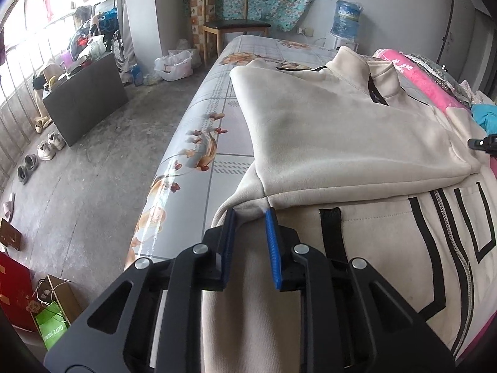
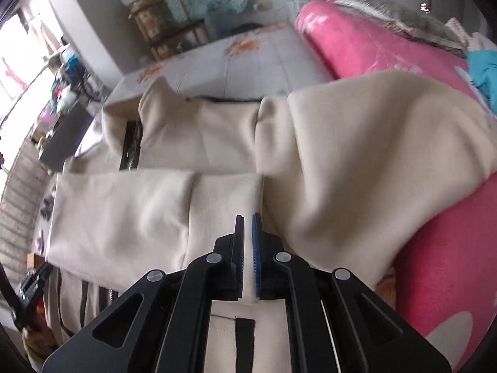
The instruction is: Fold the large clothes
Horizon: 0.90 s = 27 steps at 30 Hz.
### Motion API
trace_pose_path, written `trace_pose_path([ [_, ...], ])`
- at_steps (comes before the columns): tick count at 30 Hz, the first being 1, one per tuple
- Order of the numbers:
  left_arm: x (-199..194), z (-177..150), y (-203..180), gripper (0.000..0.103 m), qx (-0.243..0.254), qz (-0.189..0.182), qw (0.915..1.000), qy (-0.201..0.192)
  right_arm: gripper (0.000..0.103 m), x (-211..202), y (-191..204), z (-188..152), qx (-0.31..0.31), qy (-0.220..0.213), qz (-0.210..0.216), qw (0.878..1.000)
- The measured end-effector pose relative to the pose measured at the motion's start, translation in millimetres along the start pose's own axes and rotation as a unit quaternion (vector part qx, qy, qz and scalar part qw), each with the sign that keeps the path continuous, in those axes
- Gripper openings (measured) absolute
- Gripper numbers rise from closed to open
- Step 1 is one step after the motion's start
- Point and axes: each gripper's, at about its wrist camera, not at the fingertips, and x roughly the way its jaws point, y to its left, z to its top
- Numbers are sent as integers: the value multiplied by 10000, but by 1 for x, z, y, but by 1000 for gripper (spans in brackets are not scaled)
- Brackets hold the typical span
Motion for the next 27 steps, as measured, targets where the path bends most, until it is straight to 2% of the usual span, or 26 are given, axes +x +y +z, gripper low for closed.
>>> trace_pose_path([
  [3,0,-1,0,19,-20,-16,10000,1,17,12,0,4,-99,166,18,9998],
  [4,0,-1,0,17,-16,12,10000,1,30,16,0,5,-131,208,-11,9997],
  [5,0,-1,-1,15,-9,58,10000,1,39,20,0,5,-175,257,-68,9995],
  [10,-4,-1,0,9,-61,84,9999,83,39,31,5,6,-361,328,-157,9987],
  [14,-15,0,10,9,-268,-296,9989,236,39,29,7,7,-506,291,-184,9981],
  [16,-27,8,18,10,-411,-554,9975,175,39,26,5,8,-464,275,-99,9985],
  [18,-35,24,26,19,-583,-889,9941,193,39,22,1,9,-389,245,36,9989],
  [20,-35,42,32,36,-736,-1122,9906,263,39,19,-2,11,-311,193,196,9991],
  [24,2,80,41,40,-1137,-1547,9779,828,39,20,-10,17,-104,229,519,9983],
  [25,16,88,42,40,-1229,-1556,9756,942,39,22,-11,18,-80,252,574,9980],
  [27,39,99,43,40,-1260,-1423,9762,1046,39,27,-11,20,-90,295,574,9979],
])
